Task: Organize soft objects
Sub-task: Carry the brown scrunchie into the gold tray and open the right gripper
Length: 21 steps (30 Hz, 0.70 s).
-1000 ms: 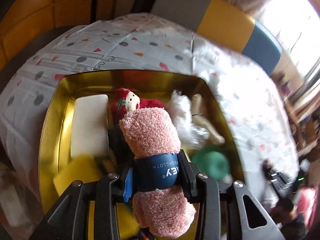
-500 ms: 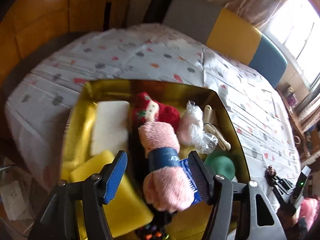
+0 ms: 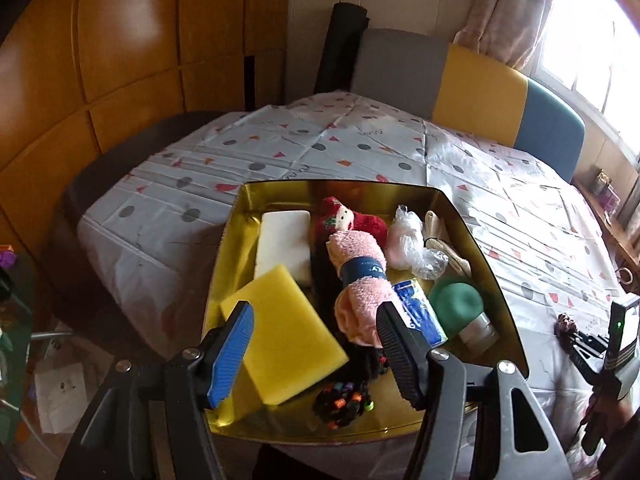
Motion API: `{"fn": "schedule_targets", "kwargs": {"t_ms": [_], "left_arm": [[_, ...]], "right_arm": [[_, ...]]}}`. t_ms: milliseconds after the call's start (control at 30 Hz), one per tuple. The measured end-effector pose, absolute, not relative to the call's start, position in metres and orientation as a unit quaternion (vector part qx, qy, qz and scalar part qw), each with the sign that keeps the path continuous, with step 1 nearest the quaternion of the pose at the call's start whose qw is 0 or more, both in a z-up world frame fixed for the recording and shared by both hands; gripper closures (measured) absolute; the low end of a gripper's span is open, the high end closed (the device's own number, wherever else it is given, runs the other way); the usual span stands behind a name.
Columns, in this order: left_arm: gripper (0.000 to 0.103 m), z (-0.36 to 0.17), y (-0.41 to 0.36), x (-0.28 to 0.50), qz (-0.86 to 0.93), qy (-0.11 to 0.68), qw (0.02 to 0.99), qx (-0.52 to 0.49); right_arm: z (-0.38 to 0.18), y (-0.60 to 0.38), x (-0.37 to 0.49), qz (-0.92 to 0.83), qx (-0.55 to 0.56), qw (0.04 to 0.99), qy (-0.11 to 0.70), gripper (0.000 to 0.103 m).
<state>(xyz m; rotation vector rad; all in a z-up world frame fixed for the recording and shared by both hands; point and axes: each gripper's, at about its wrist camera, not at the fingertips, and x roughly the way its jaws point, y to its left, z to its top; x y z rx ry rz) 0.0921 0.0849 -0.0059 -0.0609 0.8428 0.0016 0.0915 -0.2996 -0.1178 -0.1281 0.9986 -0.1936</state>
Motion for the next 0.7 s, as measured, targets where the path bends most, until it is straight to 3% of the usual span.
{"fn": "schedule_targets", "kwargs": {"t_ms": [467,700], "left_arm": [[0.039,-0.009,0.1,0.072,0.021,0.397,0.917,-0.033],[0.039,-0.013,0.107,0.07,0.024,0.399,0.915,-0.043]], "right_arm": [[-0.101,-0.294,0.083,-0.13,0.041,0.864,0.484,0.09],[-0.062,-0.258,0.078,-0.088,0.055,0.888,0.447,0.09]]}}
